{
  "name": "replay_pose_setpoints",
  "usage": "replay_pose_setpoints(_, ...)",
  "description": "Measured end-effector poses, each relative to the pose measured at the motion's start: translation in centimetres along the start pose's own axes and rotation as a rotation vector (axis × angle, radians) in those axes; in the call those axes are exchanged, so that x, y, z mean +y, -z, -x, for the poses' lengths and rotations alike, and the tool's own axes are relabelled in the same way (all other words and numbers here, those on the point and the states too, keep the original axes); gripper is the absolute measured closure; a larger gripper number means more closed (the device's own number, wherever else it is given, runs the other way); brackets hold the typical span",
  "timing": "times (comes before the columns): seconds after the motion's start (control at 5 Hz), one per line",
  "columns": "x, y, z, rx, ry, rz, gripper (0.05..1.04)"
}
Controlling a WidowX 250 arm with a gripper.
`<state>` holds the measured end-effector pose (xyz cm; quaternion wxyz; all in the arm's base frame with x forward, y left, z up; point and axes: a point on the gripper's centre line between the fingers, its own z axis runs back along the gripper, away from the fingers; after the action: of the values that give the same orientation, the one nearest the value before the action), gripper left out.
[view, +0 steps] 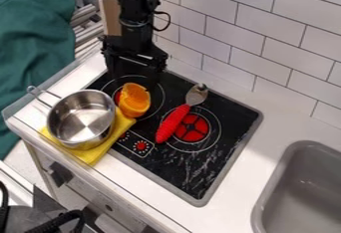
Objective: Move the orange object to the right burner next to the red spoon
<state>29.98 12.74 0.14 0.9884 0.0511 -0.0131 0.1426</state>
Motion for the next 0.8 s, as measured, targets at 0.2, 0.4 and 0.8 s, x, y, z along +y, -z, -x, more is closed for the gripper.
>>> replay_pose_setpoints(0.2,0.4,0.7,0.5,0.032,-0.014,0.004,0.079)
replay_pose_setpoints(0.4,-0.3,2.1,1.5,0.078,-0.013,0.04,0.079)
replay_pose_setpoints(0.8,-1.8,3.3,2.0,0.105,-0.008,0.106,0.133)
